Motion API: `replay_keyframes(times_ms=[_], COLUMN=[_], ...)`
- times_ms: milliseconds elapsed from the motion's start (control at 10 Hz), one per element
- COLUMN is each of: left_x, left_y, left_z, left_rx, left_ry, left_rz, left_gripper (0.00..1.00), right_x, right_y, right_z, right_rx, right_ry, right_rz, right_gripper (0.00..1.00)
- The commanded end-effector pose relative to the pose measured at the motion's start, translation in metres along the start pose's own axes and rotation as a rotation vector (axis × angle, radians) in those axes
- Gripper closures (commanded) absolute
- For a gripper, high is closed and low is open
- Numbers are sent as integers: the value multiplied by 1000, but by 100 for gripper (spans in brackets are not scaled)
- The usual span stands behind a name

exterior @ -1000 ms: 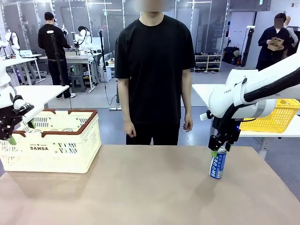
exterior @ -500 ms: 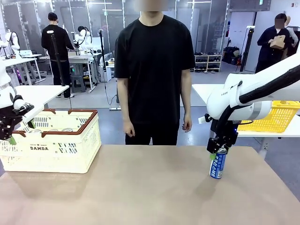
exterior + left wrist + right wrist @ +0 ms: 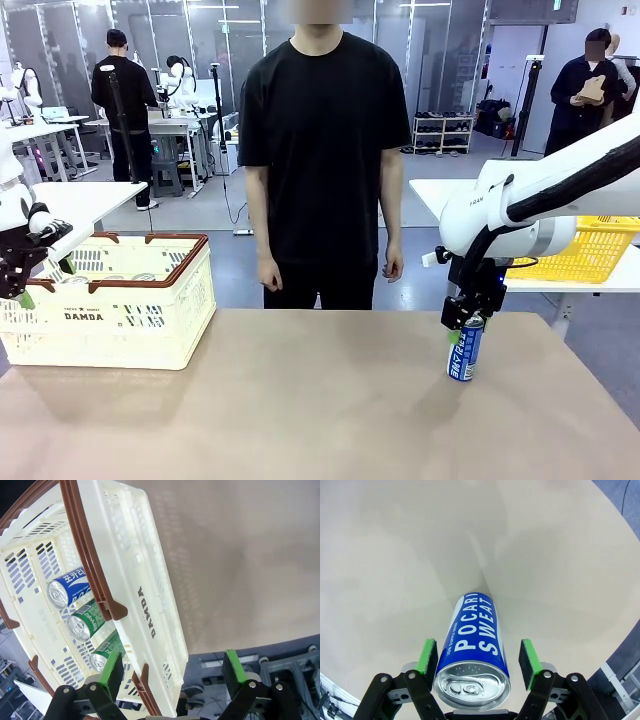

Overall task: Place the drinks into the Shopping basket.
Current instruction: Pick up one drink and place it into the Shopping basket.

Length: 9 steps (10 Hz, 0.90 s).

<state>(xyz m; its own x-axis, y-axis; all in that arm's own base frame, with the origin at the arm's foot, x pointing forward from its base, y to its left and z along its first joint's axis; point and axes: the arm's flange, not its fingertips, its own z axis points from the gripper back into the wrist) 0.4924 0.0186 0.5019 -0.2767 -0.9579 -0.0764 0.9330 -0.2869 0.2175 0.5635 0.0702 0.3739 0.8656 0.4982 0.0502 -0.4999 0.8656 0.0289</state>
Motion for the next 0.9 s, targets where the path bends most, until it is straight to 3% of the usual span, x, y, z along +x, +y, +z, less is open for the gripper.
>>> replay_keyframes(times_ms=[0, 700, 800], left_x=[0, 0, 0], left_y=[-1, -1, -1], left_z=[2, 2, 2], left_rx=[9, 9, 9], left_ry=[-6, -6, -6], left_rz=[16, 16, 16], left_gripper=[0, 0, 0], right_x=[0, -1, -1], right_y=[-4, 3, 11], right_z=[4, 6, 14], right_rx=[23, -4, -16], right_ry=[-5, 23, 15], right_rz=[18, 8, 6], right_gripper=[31, 92, 92])
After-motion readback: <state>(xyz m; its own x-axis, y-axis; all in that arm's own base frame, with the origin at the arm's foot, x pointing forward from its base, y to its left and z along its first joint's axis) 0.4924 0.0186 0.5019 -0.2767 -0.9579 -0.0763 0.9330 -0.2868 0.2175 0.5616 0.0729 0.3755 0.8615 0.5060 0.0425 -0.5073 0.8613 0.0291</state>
